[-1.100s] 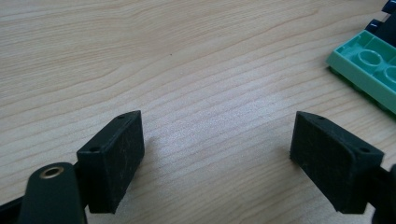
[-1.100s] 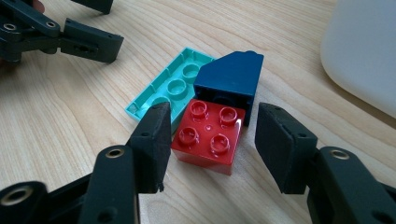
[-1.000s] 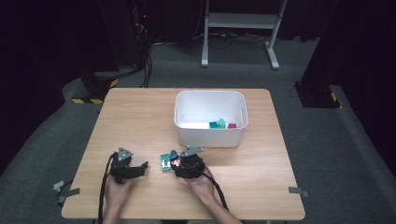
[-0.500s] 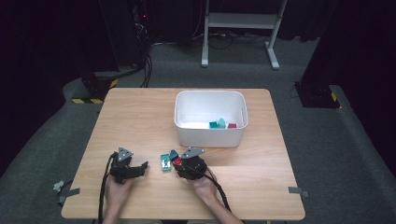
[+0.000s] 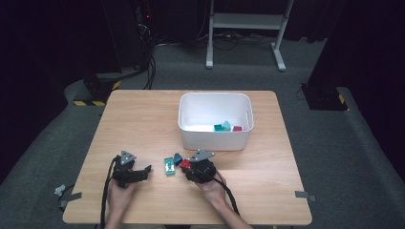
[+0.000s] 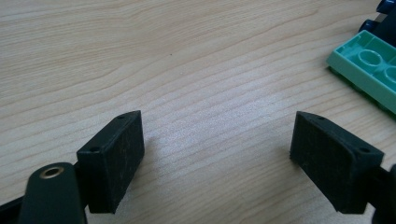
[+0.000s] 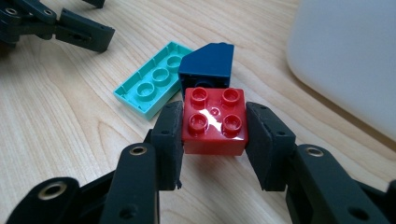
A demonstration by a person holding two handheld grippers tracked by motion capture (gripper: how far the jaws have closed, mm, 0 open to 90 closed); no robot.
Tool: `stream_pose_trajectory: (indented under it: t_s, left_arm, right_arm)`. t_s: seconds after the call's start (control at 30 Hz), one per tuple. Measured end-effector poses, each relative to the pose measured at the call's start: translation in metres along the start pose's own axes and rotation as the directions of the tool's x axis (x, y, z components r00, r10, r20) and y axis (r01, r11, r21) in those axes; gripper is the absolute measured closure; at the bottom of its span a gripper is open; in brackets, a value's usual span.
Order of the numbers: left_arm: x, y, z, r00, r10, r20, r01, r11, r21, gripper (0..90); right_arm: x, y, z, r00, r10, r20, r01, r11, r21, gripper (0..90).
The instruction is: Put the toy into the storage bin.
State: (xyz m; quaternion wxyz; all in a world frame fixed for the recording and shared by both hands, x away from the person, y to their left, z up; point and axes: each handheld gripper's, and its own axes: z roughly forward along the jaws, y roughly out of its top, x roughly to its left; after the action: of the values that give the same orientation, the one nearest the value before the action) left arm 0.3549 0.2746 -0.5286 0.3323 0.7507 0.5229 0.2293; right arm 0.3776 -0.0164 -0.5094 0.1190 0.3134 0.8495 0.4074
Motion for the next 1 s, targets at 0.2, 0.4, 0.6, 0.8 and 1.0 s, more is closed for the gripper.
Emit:
stream_pose_trajectory:
  t_s: [0.2, 0.4, 0.6, 0.8, 1.0]
  left_arm:
    - [0.0, 0.0, 0.0, 1.0, 0.0, 0.0, 0.0, 1.0, 0.0, 17.7]
    - [0.0, 0.0, 0.0, 1.0, 0.0, 0.0, 0.0, 1.0, 0.0, 17.7]
    - [0.0, 0.0, 0.0, 1.0, 0.0, 0.0, 0.0, 1.0, 0.0, 17.7]
    - [0.0, 0.0, 0.0, 1.0, 0.001, 0.0, -0.001, 1.0, 0.0, 17.7]
    - [0.0, 0.0, 0.0, 1.0, 0.001, -0.001, -0.001, 1.0, 0.0, 17.7]
  right_arm:
    - [-0.004, 0.0, -0.01, 0.9999, 0.003, -0.011, -0.003, 1.0, -0.006, 58.8]
    - [-0.008, 0.002, -0.015, 0.9997, 0.002, -0.023, -0.003, 1.0, -0.012, 58.8]
    - [-0.011, 0.004, -0.023, 0.9995, 0.004, -0.032, -0.005, 1.0, -0.022, 58.8]
    - [-0.015, 0.006, -0.03, 0.9993, 0.005, -0.036, -0.006, 1.0, -0.028, 58.8]
    - [-0.019, 0.01, -0.039, 0.9991, 0.0, -0.042, -0.001, 0.999, -0.045, 58.8]
